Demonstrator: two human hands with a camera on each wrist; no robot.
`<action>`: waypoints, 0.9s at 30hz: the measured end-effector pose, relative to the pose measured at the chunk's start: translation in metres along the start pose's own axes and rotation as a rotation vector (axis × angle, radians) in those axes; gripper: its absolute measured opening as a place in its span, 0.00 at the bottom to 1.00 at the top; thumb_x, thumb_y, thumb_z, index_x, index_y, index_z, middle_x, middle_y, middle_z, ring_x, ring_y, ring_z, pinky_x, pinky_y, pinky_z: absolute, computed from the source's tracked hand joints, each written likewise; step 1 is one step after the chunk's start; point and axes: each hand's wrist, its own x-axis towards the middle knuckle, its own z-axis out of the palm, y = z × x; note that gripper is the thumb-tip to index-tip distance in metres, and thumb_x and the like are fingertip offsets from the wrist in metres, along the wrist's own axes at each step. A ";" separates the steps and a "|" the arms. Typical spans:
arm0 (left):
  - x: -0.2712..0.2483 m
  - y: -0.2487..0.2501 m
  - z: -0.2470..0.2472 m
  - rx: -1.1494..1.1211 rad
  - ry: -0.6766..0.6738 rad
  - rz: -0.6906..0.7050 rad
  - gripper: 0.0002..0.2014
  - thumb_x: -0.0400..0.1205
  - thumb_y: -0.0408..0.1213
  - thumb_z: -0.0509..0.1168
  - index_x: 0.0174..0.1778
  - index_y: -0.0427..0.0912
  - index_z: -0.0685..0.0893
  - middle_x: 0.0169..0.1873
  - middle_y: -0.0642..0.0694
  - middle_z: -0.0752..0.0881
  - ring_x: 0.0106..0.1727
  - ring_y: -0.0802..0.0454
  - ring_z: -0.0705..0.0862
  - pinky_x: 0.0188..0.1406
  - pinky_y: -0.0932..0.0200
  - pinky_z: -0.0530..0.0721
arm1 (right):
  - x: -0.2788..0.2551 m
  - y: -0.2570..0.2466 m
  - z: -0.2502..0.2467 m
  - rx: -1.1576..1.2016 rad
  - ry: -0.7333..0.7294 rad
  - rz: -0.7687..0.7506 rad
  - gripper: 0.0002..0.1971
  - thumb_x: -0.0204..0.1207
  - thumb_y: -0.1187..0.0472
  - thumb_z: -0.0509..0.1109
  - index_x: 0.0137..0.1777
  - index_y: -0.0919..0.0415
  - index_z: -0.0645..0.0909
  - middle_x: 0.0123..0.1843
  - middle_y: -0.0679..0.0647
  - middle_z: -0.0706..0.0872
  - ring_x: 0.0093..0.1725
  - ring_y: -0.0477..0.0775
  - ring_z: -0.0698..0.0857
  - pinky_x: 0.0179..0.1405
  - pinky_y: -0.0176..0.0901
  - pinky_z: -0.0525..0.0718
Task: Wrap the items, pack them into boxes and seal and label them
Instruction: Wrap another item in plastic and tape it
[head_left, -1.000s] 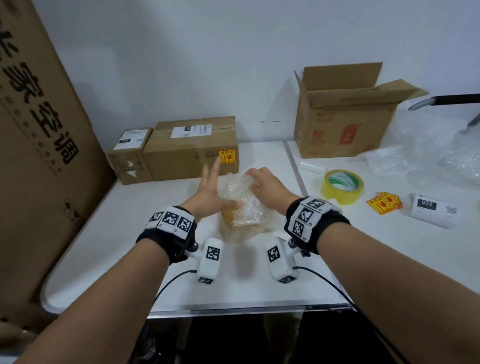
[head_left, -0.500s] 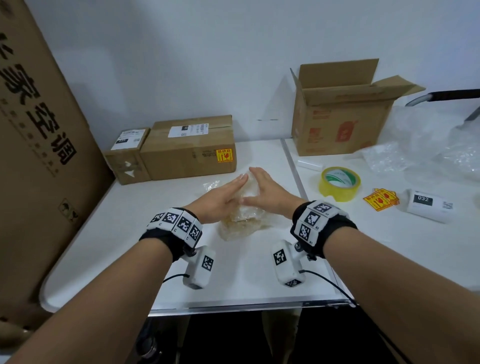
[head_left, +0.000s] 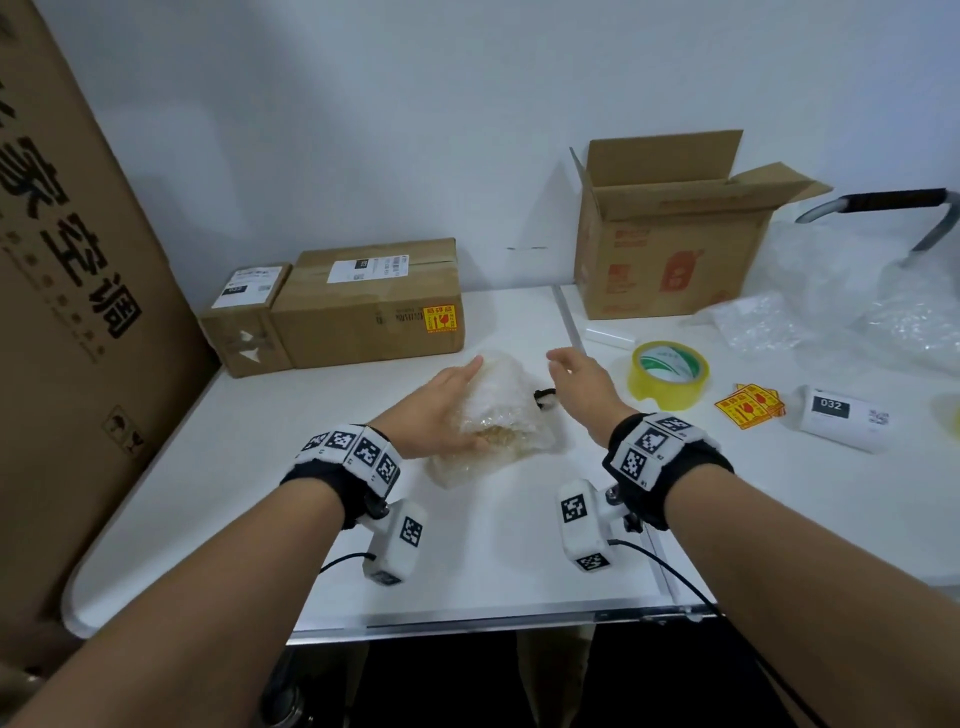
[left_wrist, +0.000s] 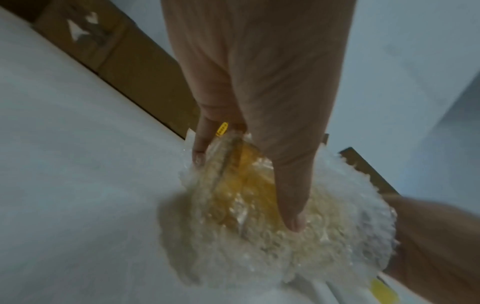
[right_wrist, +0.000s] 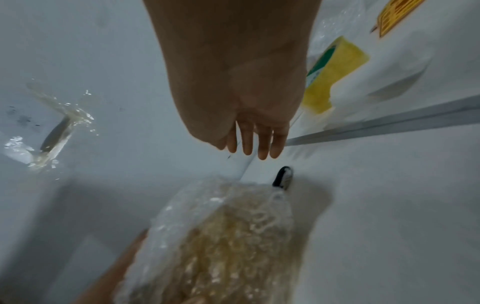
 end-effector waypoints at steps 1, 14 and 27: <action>-0.001 -0.003 -0.002 -0.030 0.029 -0.005 0.53 0.75 0.52 0.76 0.87 0.52 0.46 0.83 0.49 0.60 0.81 0.50 0.64 0.78 0.58 0.64 | 0.003 0.006 -0.002 -0.015 0.010 0.022 0.18 0.86 0.65 0.55 0.73 0.62 0.76 0.73 0.57 0.78 0.71 0.55 0.76 0.62 0.36 0.71; -0.005 -0.029 -0.020 -0.725 0.149 -0.107 0.52 0.66 0.42 0.84 0.81 0.66 0.61 0.73 0.55 0.78 0.69 0.59 0.81 0.71 0.51 0.79 | 0.029 0.004 0.041 -0.616 -0.373 0.118 0.24 0.84 0.69 0.55 0.81 0.63 0.64 0.81 0.62 0.65 0.78 0.66 0.67 0.78 0.58 0.66; 0.030 0.004 -0.008 -0.113 0.173 -0.233 0.50 0.74 0.52 0.77 0.87 0.52 0.52 0.75 0.45 0.73 0.72 0.44 0.74 0.72 0.48 0.74 | 0.058 0.023 -0.007 -0.638 0.192 -0.071 0.25 0.75 0.67 0.64 0.72 0.53 0.74 0.71 0.59 0.72 0.70 0.64 0.70 0.67 0.55 0.68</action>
